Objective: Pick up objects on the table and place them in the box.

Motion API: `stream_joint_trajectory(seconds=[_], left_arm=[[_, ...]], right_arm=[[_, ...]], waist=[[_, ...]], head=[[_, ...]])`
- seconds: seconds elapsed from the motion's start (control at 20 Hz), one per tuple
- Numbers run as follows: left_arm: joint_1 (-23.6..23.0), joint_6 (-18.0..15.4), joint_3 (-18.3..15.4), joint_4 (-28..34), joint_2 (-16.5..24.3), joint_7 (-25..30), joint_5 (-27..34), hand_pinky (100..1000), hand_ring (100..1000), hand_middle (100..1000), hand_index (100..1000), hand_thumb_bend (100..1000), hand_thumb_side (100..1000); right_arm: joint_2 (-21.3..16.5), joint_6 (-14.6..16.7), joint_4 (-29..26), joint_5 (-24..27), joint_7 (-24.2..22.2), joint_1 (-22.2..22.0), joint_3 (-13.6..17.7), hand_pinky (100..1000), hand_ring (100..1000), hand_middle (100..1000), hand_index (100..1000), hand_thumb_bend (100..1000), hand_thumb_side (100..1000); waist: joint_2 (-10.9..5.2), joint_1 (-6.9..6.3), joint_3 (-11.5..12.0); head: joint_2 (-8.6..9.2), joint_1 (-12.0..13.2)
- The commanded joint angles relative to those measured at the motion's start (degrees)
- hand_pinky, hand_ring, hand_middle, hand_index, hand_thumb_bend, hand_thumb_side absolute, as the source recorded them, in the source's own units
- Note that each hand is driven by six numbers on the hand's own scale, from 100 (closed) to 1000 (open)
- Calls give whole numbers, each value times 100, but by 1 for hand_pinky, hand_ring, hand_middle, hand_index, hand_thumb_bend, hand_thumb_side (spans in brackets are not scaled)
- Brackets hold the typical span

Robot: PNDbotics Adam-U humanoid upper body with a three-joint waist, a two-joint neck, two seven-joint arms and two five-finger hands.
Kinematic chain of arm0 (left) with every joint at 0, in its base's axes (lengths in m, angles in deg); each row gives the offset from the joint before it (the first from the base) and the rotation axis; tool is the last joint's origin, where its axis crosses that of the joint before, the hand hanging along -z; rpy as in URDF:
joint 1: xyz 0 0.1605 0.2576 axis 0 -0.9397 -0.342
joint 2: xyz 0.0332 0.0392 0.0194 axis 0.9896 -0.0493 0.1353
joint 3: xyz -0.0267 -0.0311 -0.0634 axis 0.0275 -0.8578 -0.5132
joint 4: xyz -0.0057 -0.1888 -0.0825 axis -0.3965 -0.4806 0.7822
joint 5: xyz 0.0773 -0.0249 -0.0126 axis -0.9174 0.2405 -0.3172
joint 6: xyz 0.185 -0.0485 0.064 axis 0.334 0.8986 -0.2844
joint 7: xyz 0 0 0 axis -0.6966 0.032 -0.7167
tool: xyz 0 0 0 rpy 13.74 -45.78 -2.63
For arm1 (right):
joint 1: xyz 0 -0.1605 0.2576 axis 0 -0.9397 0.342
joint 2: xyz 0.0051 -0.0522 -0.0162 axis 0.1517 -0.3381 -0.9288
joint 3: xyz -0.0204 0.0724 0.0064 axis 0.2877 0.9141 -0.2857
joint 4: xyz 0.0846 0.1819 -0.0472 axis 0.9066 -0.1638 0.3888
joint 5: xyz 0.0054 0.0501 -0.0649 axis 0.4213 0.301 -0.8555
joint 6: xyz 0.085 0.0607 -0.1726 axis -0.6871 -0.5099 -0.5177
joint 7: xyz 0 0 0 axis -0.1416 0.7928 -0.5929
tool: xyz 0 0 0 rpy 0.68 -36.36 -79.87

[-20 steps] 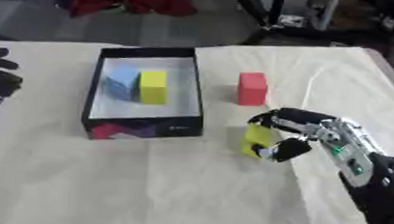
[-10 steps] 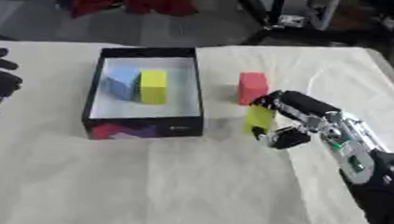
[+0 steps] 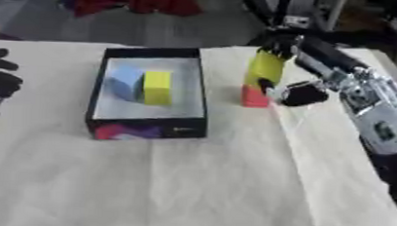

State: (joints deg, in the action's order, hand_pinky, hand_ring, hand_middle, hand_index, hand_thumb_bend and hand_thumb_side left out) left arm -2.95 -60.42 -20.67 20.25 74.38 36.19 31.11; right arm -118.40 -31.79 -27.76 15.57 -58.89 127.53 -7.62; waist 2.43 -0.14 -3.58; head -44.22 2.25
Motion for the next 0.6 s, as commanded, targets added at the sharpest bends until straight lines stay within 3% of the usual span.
stream_joint_trajectory(seconds=[0.05,0.3,0.6], left_arm=[[141,-29,47,124,-33,53,35,603,569,602,802,851,653],[282,-64,144,169,-136,168,82,603,569,602,803,854,653],[398,-78,241,193,-227,278,126,602,567,601,802,861,652]], right_arm=[[42,-91,401,-8,-28,464,200,765,614,292,643,100,284],[612,-19,1533,-512,-1,1063,440,776,621,305,662,100,294],[1325,116,2767,-1377,197,1383,743,787,649,368,721,100,315]], waist=[[-103,-54,99],[-50,-98,407],[-6,-167,726]], head=[[10,-152],[10,-499],[10,-920]])
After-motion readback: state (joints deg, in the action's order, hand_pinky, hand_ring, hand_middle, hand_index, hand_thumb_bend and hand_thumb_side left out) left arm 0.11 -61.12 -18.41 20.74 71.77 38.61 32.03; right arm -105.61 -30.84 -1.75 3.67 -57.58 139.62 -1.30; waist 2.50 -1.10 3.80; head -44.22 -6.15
